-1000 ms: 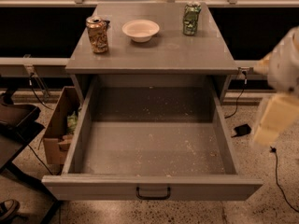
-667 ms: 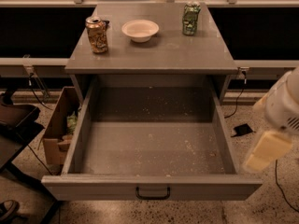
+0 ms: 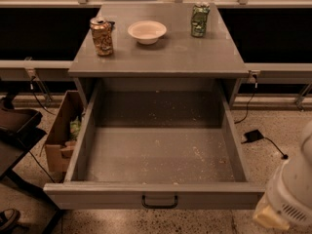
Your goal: Close top drawer
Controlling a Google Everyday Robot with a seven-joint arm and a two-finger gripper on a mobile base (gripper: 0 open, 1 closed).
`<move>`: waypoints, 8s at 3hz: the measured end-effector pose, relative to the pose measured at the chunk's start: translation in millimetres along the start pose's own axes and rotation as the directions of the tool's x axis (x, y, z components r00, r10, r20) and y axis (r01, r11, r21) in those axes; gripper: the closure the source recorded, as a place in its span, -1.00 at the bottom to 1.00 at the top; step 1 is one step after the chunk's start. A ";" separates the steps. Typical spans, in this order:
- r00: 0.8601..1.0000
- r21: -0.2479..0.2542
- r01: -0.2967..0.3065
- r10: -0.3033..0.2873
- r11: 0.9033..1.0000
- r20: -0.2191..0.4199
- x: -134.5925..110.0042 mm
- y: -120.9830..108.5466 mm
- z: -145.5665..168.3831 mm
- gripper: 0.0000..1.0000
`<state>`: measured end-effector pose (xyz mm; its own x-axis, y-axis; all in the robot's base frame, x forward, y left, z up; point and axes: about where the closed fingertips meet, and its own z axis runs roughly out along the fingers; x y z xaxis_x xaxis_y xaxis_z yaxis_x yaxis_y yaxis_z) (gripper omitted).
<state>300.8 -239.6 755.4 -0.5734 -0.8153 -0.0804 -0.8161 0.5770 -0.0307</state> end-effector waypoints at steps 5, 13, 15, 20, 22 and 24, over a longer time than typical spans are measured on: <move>0.984 -0.023 0.006 -0.002 1.000 0.179 -35.2 13.5 196.7 1.00; 0.950 0.224 0.062 -0.126 0.973 0.284 -102.5 -99.5 186.0 1.00; 0.924 0.333 0.094 -0.207 0.938 0.321 -123.1 -146.0 180.1 1.00; 0.834 0.448 0.251 -0.427 0.858 0.350 -224.0 -323.2 182.4 1.00; 0.837 0.356 0.277 -0.406 0.893 0.368 -220.7 -257.1 173.0 1.00; 0.845 0.231 0.394 -0.449 0.890 0.289 -165.1 -176.6 80.3 1.00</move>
Offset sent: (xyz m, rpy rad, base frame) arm -0.0638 0.0511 -0.1922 0.1810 0.0789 -0.0487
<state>545.4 -203.0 694.1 -0.0975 -0.9347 -0.3419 -0.9356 0.2032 -0.2888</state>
